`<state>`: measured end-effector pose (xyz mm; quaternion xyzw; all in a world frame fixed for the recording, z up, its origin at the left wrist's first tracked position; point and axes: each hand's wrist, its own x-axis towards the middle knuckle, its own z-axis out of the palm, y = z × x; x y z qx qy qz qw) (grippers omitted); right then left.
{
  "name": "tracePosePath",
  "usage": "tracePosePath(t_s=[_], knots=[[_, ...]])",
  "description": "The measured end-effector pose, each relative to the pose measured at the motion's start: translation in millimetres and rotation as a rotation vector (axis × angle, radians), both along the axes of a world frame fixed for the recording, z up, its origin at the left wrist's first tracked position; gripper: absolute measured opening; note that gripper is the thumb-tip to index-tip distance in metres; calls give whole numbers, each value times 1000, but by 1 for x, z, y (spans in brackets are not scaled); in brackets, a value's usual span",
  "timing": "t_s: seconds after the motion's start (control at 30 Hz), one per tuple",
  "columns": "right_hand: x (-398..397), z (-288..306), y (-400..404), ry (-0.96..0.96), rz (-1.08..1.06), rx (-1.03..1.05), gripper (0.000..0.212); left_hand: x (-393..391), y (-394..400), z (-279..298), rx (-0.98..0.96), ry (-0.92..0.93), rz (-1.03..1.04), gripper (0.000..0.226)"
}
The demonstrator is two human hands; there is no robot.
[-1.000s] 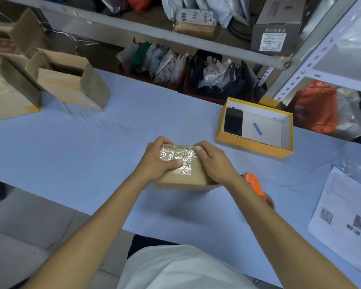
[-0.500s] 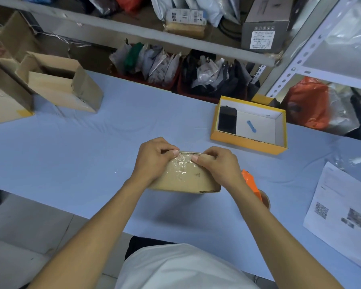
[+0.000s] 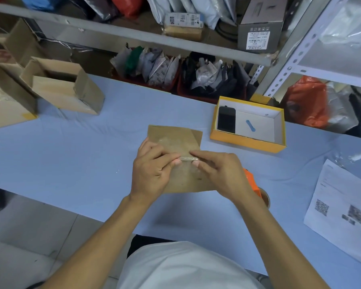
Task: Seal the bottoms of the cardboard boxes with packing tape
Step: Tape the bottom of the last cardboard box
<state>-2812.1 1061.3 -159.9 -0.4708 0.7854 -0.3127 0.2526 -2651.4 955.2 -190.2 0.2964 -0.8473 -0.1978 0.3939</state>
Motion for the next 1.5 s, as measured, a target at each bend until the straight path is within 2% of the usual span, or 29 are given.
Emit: tracePosePath(t_s=[0.07,0.1,0.13,0.2,0.27,0.4,0.5,0.6,0.77,0.8,0.83,0.93,1.03,1.1,1.13,1.17,1.27,1.3,1.4,1.5], knots=[[14,1,10,37,-39,-190,25,5,4,3,-24,52,5,6],[16,2,14,33,-39,-203,28,7,7,4,-41,64,5,6],[15,4,17,19,-27,-149,34,10,10,4,-60,67,1,7],[4,8,19,7,34,87,52,15,16,3,-84,59,-23,9],[-2,11,22,23,137,172,52,17,23,3,-59,63,-33,11],[7,17,25,217,152,-142,27,14,28,11,160,132,7,8],[6,20,25,265,174,-147,25,15,28,16,193,114,-4,7],[5,24,22,516,215,-211,18,17,31,16,145,83,-25,6],[23,21,25,390,190,-427,13,15,38,21,20,69,-40,13],[22,20,26,386,204,-447,13,16,37,23,46,47,-75,11],[20,20,27,385,223,-457,12,20,32,26,137,26,-129,10],[17,20,29,389,294,-488,13,34,-4,35,663,-21,-237,17],[14,18,29,429,340,-566,17,40,-51,32,972,-129,-94,34],[11,15,26,458,343,-629,18,36,-67,25,1293,-88,-64,36],[9,13,24,485,338,-644,15,34,-69,20,1371,-46,-58,36],[7,10,24,522,301,-630,14,32,-68,15,1371,-15,-34,37],[-4,0,22,605,-20,-523,27,29,-60,1,1253,171,119,37],[-8,-4,22,498,-137,-497,32,27,-56,-4,1232,236,133,38],[-14,-8,17,-126,-303,-421,32,15,-33,-13,1199,275,109,39],[-21,-21,14,-225,-205,-211,29,2,-17,-18,1243,321,107,39]])
